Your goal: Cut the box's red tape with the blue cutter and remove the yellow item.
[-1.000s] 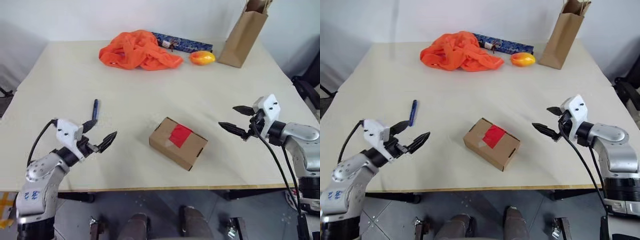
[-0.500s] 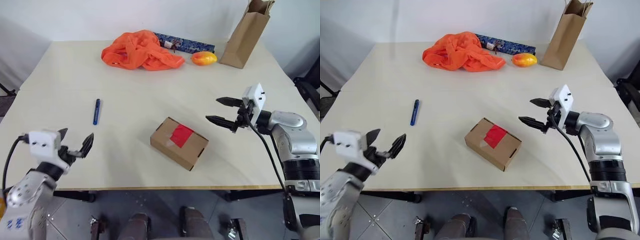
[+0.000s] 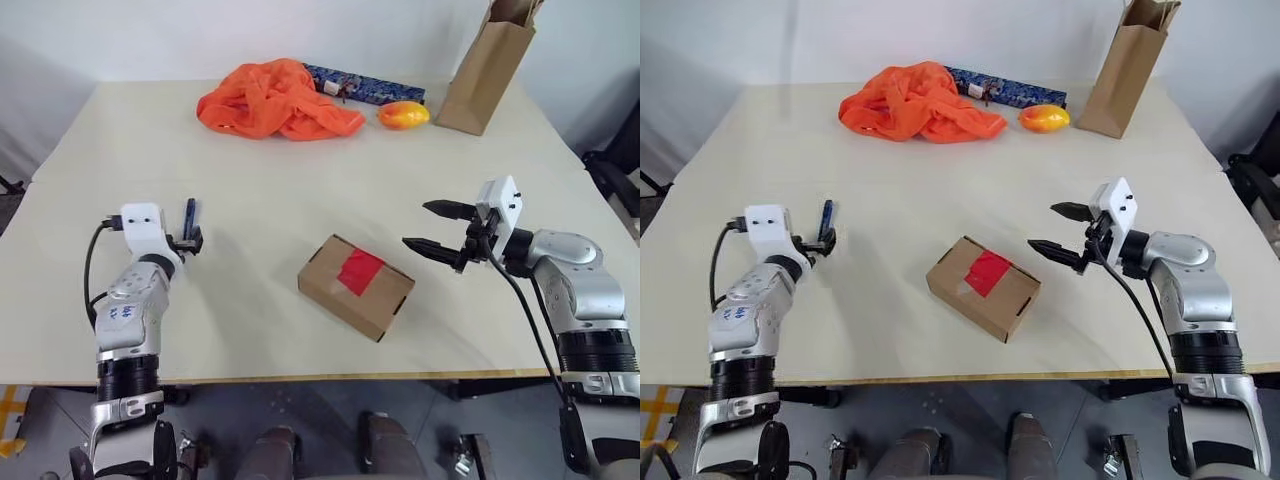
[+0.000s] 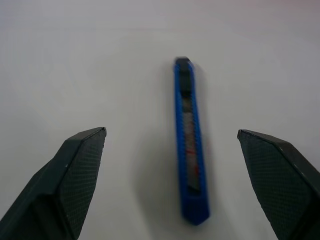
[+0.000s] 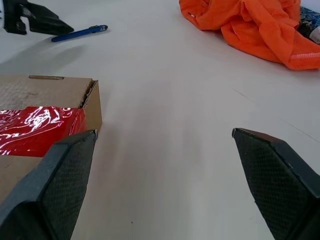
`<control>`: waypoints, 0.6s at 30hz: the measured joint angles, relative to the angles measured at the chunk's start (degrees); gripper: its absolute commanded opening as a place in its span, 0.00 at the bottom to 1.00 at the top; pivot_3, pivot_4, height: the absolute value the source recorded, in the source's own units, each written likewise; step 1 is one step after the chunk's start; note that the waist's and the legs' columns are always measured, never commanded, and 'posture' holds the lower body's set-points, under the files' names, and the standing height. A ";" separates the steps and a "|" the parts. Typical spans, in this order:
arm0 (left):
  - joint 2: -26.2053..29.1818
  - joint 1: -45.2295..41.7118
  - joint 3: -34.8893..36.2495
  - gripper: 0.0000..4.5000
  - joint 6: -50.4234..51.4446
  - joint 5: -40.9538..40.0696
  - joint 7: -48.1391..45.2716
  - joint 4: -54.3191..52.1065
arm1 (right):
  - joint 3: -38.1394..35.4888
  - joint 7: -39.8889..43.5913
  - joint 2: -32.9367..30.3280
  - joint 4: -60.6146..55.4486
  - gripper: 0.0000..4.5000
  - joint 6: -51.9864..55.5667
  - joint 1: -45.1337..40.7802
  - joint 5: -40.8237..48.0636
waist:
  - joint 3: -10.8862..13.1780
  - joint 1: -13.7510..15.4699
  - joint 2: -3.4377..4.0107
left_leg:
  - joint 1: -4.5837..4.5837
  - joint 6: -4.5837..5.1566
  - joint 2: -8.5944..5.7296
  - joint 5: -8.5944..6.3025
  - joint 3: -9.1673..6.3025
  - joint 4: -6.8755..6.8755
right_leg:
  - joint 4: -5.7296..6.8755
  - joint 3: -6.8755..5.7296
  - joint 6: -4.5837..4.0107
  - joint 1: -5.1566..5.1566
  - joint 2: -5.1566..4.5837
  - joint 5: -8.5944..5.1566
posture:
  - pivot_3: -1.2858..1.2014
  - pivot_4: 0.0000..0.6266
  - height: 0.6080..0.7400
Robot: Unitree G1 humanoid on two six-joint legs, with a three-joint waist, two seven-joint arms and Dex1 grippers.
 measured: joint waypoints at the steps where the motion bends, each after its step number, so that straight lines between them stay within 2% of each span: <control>1: 0.00 -0.61 -0.38 0.99 -0.03 0.03 -0.30 1.24 | -0.07 -0.17 -0.02 -0.24 1.00 0.27 0.21 0.02 | 0.00 -0.08 0.00 | 0.00 0.00 0.01 0.00 0.00 0.00 | 0.00 0.00 0.00 0.00 0.00 0.00 | 0.52 0.24 1.00; 2: 0.00 -1.53 -0.66 0.99 0.11 0.11 -0.41 2.69 | -0.09 -0.38 -0.03 -0.63 1.00 0.44 0.49 0.05 | 0.00 -0.10 0.00 | 0.00 0.00 0.01 0.00 -0.02 0.00 | 0.01 -0.02 0.00 0.00 0.01 0.00 | 0.52 0.24 1.00; 5: 0.20 -3.81 -0.54 0.86 3.84 0.75 1.66 3.67 | -0.43 -1.12 -0.05 -2.03 1.00 0.80 1.04 0.20 | 0.00 -0.16 0.00 | 0.02 -0.01 0.00 0.00 -0.01 0.01 | 0.03 0.01 0.00 0.00 0.00 0.00 | 0.52 0.24 1.00; 11: 0.22 -3.99 -0.23 0.48 10.86 0.75 3.50 0.35 | -1.90 -2.24 -0.47 -4.39 1.00 2.08 2.78 0.94 | -0.06 -0.32 0.08 | 0.09 -0.01 0.01 0.00 0.01 0.00 | 0.06 0.04 0.00 0.00 0.00 0.00 | 0.52 0.24 1.00; 14: 0.22 -2.75 -0.40 0.48 12.27 0.79 3.53 -1.90 | -1.93 -2.37 -0.47 -5.80 1.00 2.78 3.81 1.19 | -0.07 -0.36 0.11 | 0.13 -0.02 0.01 0.00 0.03 0.00 | 0.06 0.08 0.00 0.00 0.00 0.00 | 0.52 0.24 1.00; 18: 0.25 -1.98 -0.40 0.28 14.19 0.92 3.47 -3.71 | -1.92 -2.36 -0.51 -6.31 1.00 3.31 3.71 1.42 | -0.08 -0.26 0.13 | 0.17 -0.02 0.00 0.00 0.07 0.02 | 0.03 0.13 0.00 0.01 0.00 0.00 | 0.52 0.24 1.00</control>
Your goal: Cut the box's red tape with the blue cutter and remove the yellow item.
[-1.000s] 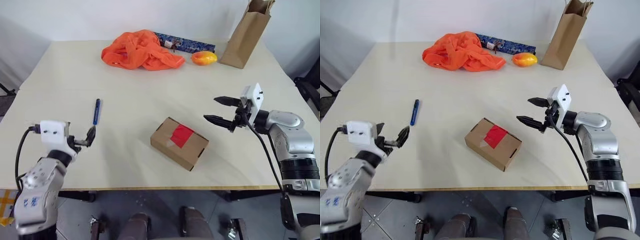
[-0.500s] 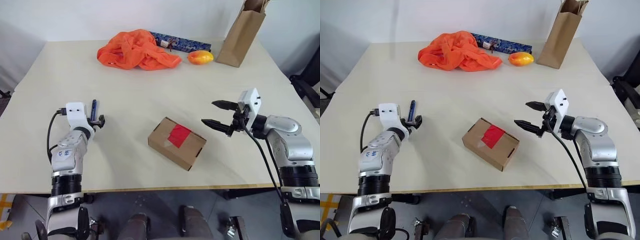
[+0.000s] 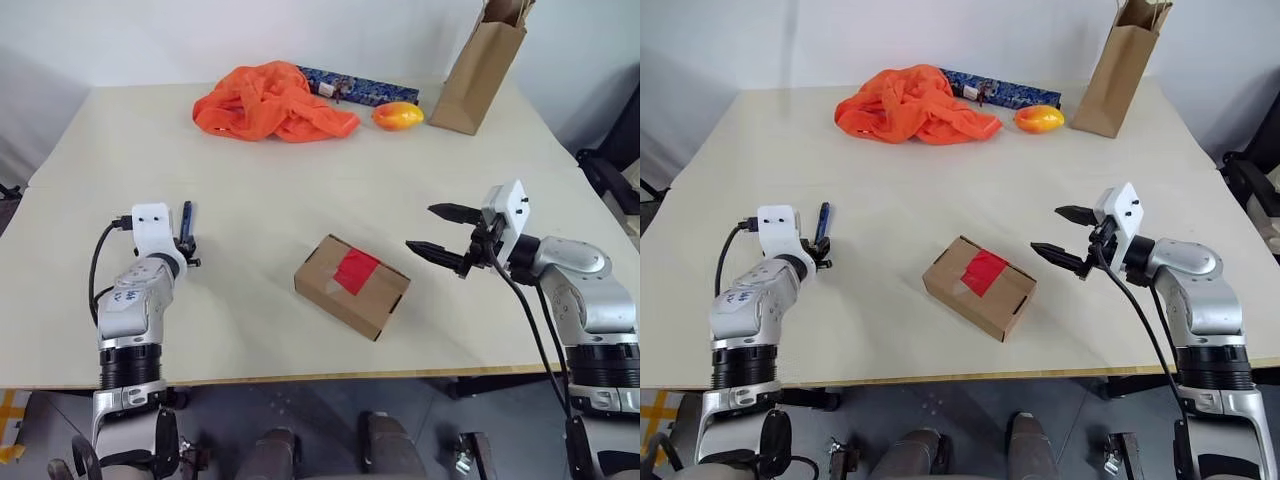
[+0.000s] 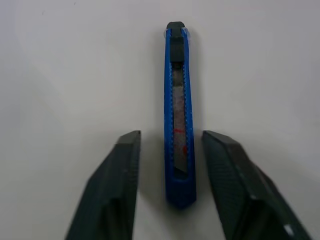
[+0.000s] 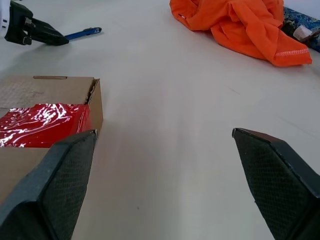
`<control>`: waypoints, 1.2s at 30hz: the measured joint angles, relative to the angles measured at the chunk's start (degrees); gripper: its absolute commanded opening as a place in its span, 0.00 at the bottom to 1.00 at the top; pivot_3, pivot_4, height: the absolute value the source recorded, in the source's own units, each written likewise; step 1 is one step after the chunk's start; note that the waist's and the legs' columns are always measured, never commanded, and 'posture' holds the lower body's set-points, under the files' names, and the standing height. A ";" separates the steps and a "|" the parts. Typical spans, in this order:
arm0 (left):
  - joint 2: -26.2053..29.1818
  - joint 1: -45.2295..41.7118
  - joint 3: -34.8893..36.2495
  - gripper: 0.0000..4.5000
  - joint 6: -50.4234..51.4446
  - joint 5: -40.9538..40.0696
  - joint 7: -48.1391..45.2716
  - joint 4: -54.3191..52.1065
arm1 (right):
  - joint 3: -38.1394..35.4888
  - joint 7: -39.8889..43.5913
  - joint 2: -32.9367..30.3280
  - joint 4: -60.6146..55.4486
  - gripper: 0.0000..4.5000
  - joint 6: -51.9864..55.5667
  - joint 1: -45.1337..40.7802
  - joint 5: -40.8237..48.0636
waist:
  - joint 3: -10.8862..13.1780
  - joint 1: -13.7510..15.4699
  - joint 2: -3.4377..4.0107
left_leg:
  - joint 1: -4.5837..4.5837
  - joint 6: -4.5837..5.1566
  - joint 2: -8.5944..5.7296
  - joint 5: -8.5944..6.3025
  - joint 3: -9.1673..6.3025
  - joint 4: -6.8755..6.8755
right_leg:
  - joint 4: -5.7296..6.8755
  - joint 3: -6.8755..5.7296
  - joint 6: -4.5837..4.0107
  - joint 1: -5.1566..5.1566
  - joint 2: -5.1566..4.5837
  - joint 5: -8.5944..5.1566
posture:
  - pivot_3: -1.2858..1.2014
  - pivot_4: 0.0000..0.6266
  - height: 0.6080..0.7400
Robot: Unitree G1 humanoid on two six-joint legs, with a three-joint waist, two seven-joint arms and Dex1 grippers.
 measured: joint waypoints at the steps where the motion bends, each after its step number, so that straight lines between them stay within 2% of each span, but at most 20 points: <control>1: 0.00 -0.05 0.00 0.22 0.46 -0.01 -0.03 -0.14 | 0.01 0.00 0.00 0.00 1.00 0.06 -0.18 0.00 | -0.01 -0.02 0.01 | 0.03 0.00 0.00 0.00 0.03 0.00 | 0.00 0.03 0.00 0.00 0.01 0.00 | 0.52 0.24 1.00; 3: 0.06 -0.10 0.07 0.10 0.87 0.00 -0.05 -0.20 | 0.01 0.00 0.00 0.01 1.00 0.09 -0.82 -0.01 | -0.01 -0.14 0.02 | 0.08 0.00 0.01 0.00 0.09 -0.01 | 0.02 0.08 0.00 0.00 0.02 0.00 | 0.52 0.24 1.00; 4: 0.22 -0.10 0.09 0.09 0.88 0.05 0.01 -0.10 | 0.01 0.00 0.00 0.01 1.00 0.15 -1.30 -0.01 | -0.02 -0.16 0.03 | 0.11 -0.01 0.01 0.00 0.12 -0.02 | 0.03 0.10 0.00 0.00 0.02 0.00 | 0.52 0.24 1.00; 6: 1.20 0.09 0.22 0.01 1.09 0.14 -0.19 0.26 | 0.06 0.07 0.00 0.00 1.00 0.27 -1.90 -0.01 | -0.02 -0.16 0.03 | 0.17 -0.01 0.02 0.00 0.16 -0.03 | 0.06 0.15 0.00 0.01 0.03 0.00 | 0.52 0.24 1.00; 11: 3.12 1.03 0.38 0.01 1.12 0.14 -1.69 0.20 | 0.21 0.32 0.00 0.00 1.00 0.52 -1.95 -0.01 | -0.02 -0.14 0.03 | 0.18 -0.01 0.02 0.00 0.19 -0.04 | 0.05 0.20 0.00 0.01 0.03 0.00 | 0.52 0.24 1.00; 18: 11.41 7.12 -0.46 0.01 0.40 0.12 -10.23 -3.02 | 0.37 0.20 -0.09 -2.77 1.00 2.05 -3.17 0.56 | -0.01 -0.45 0.03 | 0.17 -0.02 0.04 0.00 0.20 -0.10 | 0.01 0.22 -0.01 -0.01 0.02 0.00 | 0.52 0.24 1.00; 22: 12.62 7.20 -0.44 0.01 1.84 -0.28 -12.64 -3.17 | 0.43 -0.03 -0.01 -3.06 1.00 2.06 -3.26 0.62 | -0.01 0.21 0.02 | 0.14 0.00 0.01 -0.01 0.19 -0.09 | -0.02 0.22 -0.01 0.00 -0.01 0.00 | 0.52 0.24 1.00; 28: 10.85 4.50 3.77 0.41 7.56 -2.68 -12.60 -1.97 | 1.28 -0.55 0.42 -3.23 1.00 2.05 -3.13 0.62 | -0.01 0.32 0.02 | 0.11 0.02 0.00 -0.02 0.16 -0.07 | 0.00 0.17 0.00 0.00 -0.02 0.00 | 0.52 0.24 1.00; 34: 10.17 4.25 3.78 0.81 8.10 -1.13 -10.01 -2.27 | 1.39 -0.94 0.42 -4.20 1.00 2.06 -2.95 0.63 | -0.01 0.46 0.03 | 0.13 0.02 -0.02 -0.01 0.15 -0.06 | 0.01 0.17 0.00 0.01 -0.03 0.00 | 0.52 0.24 1.00; 36: 10.42 4.35 3.33 0.81 7.90 -0.69 -9.93 -2.29 | 1.39 -1.00 0.42 -4.41 1.00 2.08 -2.63 0.66 | -0.01 0.51 0.03 | 0.14 0.02 -0.02 -0.01 0.15 -0.06 | 0.01 0.17 0.00 0.02 -0.03 0.00 | 0.52 0.24 1.00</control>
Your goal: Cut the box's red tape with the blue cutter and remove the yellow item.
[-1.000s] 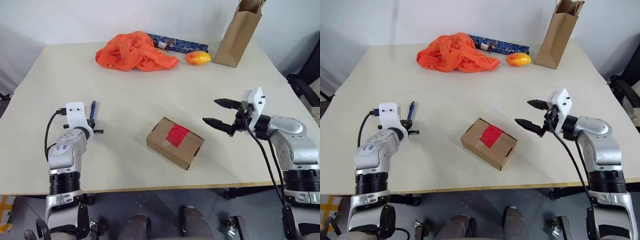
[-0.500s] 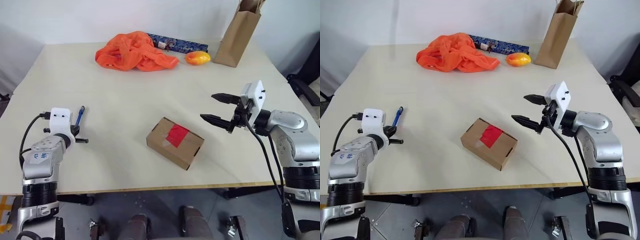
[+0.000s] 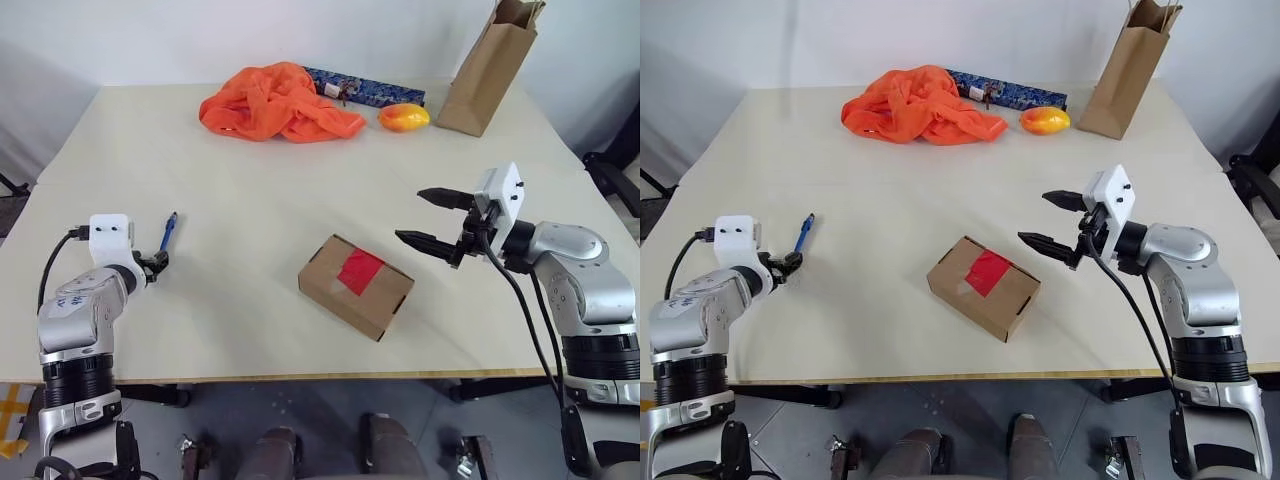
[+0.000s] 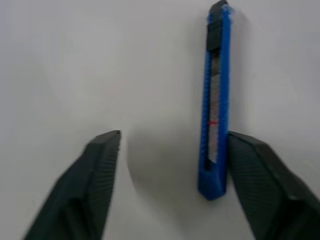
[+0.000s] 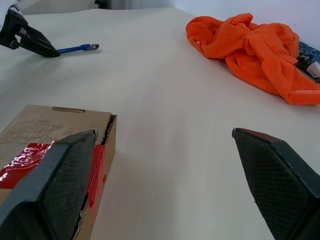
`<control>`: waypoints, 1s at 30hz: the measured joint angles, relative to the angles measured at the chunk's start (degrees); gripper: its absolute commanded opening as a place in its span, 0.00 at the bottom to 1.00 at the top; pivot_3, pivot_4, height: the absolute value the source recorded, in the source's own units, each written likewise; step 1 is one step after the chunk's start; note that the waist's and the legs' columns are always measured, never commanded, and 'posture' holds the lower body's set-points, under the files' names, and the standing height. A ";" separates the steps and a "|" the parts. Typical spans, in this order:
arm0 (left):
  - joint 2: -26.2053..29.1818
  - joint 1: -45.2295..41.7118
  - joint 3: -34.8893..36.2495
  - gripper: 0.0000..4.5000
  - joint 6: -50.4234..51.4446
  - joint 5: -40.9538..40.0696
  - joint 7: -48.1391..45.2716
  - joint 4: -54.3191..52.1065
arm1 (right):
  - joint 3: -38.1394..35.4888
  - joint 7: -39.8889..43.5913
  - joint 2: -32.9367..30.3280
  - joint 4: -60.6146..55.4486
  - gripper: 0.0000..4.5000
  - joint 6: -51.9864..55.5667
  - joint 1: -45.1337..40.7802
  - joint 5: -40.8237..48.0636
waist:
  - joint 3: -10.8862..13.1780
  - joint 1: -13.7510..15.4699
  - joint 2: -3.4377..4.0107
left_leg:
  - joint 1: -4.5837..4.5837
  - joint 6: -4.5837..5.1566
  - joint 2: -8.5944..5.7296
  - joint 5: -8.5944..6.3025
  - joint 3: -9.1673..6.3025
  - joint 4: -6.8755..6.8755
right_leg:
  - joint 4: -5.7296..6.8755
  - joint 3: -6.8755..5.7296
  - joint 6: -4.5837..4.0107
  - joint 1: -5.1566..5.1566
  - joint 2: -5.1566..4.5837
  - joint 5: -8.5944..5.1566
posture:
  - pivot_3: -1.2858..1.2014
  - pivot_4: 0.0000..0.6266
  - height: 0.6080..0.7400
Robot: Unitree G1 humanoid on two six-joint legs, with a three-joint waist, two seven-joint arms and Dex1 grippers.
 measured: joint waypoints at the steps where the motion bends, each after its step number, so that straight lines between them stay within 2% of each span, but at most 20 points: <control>1: -0.19 0.15 0.13 0.81 -0.13 -0.10 -0.04 -0.11 | 0.00 0.01 0.00 -0.33 1.00 0.03 0.53 0.08 | 0.00 0.01 0.00 | 0.01 0.00 0.00 0.00 0.00 0.00 | 0.00 0.01 0.00 0.01 -0.01 0.00 | 0.52 0.24 1.00; 5: -1.54 0.58 2.04 0.81 -1.67 -0.94 -1.16 0.66 | 0.03 0.20 0.00 -1.19 1.00 1.04 1.65 0.48 | -0.02 0.02 0.04 | 0.02 0.00 -0.01 0.00 0.00 0.00 | 0.00 0.01 0.00 0.01 -0.02 0.00 | 0.52 0.24 1.00; 19: -1.26 -0.88 2.13 0.81 -7.38 -2.79 -8.65 7.63 | 0.59 0.60 -0.01 -0.89 1.00 1.13 -0.50 0.50 | -0.24 1.32 0.41 | 0.05 0.02 -0.07 0.01 -0.01 0.00 | -0.01 0.00 0.00 0.06 -0.06 0.00 | 0.52 0.24 1.00; 22: -0.47 -1.15 1.56 0.68 -7.92 -2.73 -9.78 9.31 | 0.59 0.60 -0.01 -0.89 1.00 1.14 -0.50 0.50 | -0.36 1.32 0.60 | 0.05 0.02 -0.08 0.01 -0.01 0.00 | -0.01 0.00 0.00 0.07 -0.06 0.00 | 0.52 0.24 1.00; 30: 0.64 -2.47 1.15 0.16 -8.63 -2.66 -12.08 11.97 | 0.64 0.51 -0.01 -0.89 1.00 1.15 -0.51 0.39 | -0.38 1.34 0.64 | 0.05 0.04 -0.10 0.01 -0.01 0.00 | -0.01 0.00 0.00 0.08 -0.08 0.00 | 0.52 0.24 1.00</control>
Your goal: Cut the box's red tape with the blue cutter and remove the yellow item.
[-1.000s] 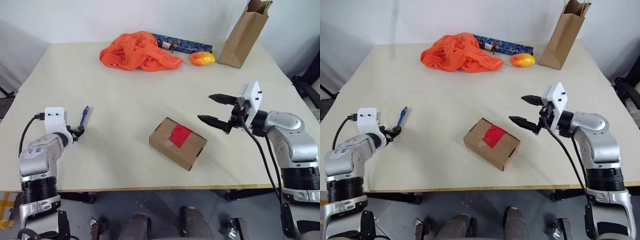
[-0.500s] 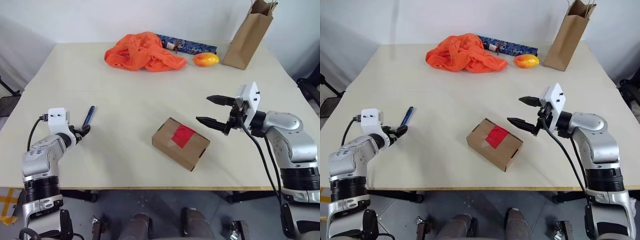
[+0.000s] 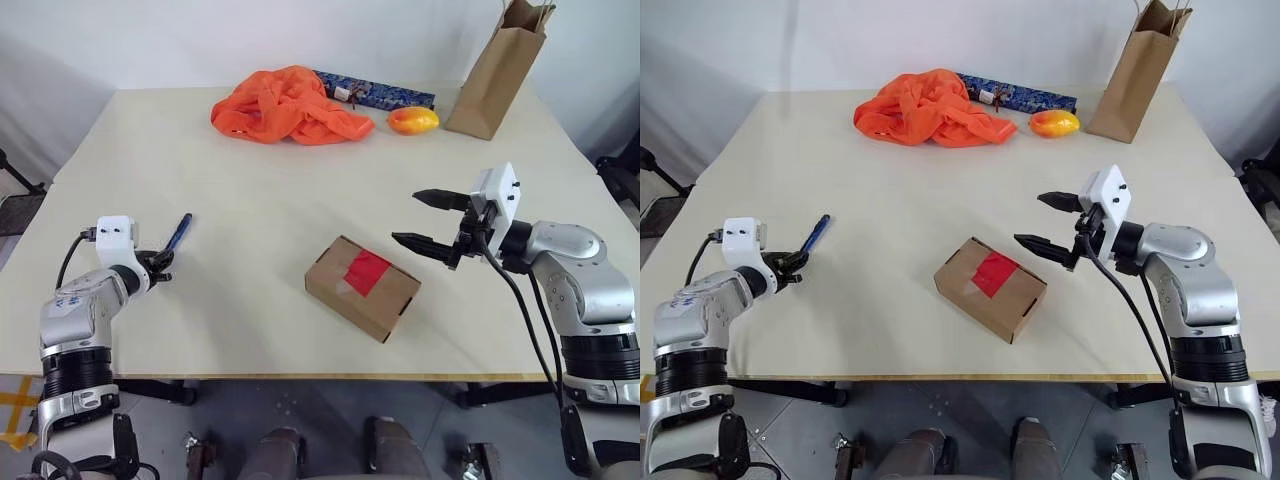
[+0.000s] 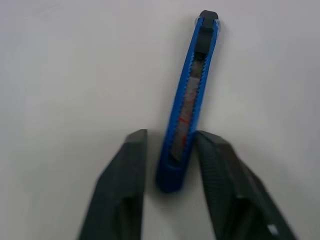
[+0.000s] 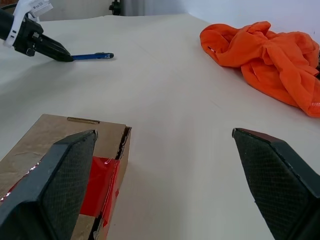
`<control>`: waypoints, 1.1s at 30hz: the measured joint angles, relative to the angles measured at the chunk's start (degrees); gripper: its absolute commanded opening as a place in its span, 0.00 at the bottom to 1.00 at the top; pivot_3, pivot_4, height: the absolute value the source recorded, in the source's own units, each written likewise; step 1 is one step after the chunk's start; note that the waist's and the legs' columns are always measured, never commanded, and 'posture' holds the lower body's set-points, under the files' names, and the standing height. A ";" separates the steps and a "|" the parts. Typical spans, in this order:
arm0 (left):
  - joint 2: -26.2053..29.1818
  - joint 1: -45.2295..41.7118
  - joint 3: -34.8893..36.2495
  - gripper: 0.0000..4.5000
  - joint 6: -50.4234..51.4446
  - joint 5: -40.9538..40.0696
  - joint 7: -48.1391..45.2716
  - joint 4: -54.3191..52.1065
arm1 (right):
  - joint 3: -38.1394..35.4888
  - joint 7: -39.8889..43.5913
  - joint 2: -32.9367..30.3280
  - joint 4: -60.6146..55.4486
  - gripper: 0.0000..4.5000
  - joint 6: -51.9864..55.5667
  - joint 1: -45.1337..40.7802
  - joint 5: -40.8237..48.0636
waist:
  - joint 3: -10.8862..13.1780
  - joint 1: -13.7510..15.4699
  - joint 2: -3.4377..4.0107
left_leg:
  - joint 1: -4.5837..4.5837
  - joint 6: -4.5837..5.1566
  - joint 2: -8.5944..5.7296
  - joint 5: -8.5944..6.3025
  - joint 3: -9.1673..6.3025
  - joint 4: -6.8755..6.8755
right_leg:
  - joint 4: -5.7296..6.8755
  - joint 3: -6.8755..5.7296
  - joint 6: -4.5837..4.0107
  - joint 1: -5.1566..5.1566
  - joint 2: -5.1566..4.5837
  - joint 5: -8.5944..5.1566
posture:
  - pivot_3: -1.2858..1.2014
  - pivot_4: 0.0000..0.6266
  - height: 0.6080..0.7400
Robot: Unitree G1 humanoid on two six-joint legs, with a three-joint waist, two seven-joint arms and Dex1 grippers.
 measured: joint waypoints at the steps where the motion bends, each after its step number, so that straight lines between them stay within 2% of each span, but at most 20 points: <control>1: -0.05 -0.05 -0.02 0.10 -0.16 -0.01 -0.18 0.03 | 0.00 0.00 0.00 0.00 1.00 0.00 0.00 -0.01 | 0.00 0.00 0.00 | 0.00 0.00 0.00 0.00 0.00 0.00 | 0.00 0.00 0.00 0.00 0.00 0.00 | 0.52 0.24 1.00; 9: 0.11 0.51 -1.22 0.10 -0.48 0.00 -1.45 -1.13 | 0.00 -0.01 0.00 0.00 1.00 0.09 -0.05 -0.03 | 0.00 -0.07 0.01 | 0.00 0.00 0.00 0.00 0.00 0.00 | 0.00 0.01 0.00 0.00 0.00 0.00 | 0.52 0.24 1.00; 13: 0.83 3.44 -2.31 0.10 -1.98 -0.09 -3.23 -4.45 | 0.15 -0.02 -0.03 0.00 1.00 0.16 -0.41 -0.07 | 0.00 -0.27 0.00 | -0.01 0.00 0.04 0.00 0.00 -0.03 | -0.04 0.01 0.00 -0.02 0.03 0.00 | 0.52 0.24 1.00; 21: 6.39 21.17 -4.10 0.10 -11.82 -3.41 -18.34 -18.97 | 1.68 -0.02 -0.19 -3.99 1.00 4.98 -3.70 1.39 | 0.02 -1.54 -0.01 | -0.10 -0.02 0.17 -0.03 -0.04 -0.13 | -0.18 0.06 -0.04 -0.07 0.04 -0.02 | 0.52 0.24 1.00; 24: 7.12 26.43 -4.05 0.10 -21.44 -4.94 -27.05 -20.32 | 3.74 -0.03 -0.23 -7.53 1.00 8.36 -5.59 2.09 | 0.04 -1.68 -0.03 | -0.22 -0.02 0.23 -0.03 -0.07 -0.11 | -0.29 0.20 -0.09 -0.10 0.02 -0.02 | 0.52 0.24 1.00; 28: 12.51 31.82 -4.03 0.10 -33.65 -5.26 -38.27 -20.18 | 6.76 0.13 1.95 -12.78 1.00 11.59 -8.49 4.80 | 0.07 -1.82 -0.07 | -0.30 -0.12 0.44 -0.08 -0.13 -0.13 | -0.41 0.29 -0.24 -0.14 0.05 -0.01 | 0.52 0.24 1.00; 31: 13.80 32.80 -4.24 0.10 -40.13 -4.95 -43.18 -19.12 | 9.40 -0.04 3.98 -16.00 0.87 13.41 -10.14 6.51 | 0.09 -1.67 -0.05 | -0.32 -0.11 0.45 -0.09 -0.15 -0.13 | -0.42 0.26 -0.25 -0.13 0.06 -0.01 | 0.52 0.24 1.00; 33: 13.86 32.81 -4.92 0.10 -42.91 -4.93 -45.27 -18.02 | 12.45 1.32 4.71 -18.05 0.72 13.22 -10.20 6.46 | 0.09 -1.55 -0.06 | -0.36 -0.08 0.41 -0.11 -0.21 -0.13 | -0.43 0.21 -0.25 -0.13 0.10 -0.01 | 0.52 0.24 1.00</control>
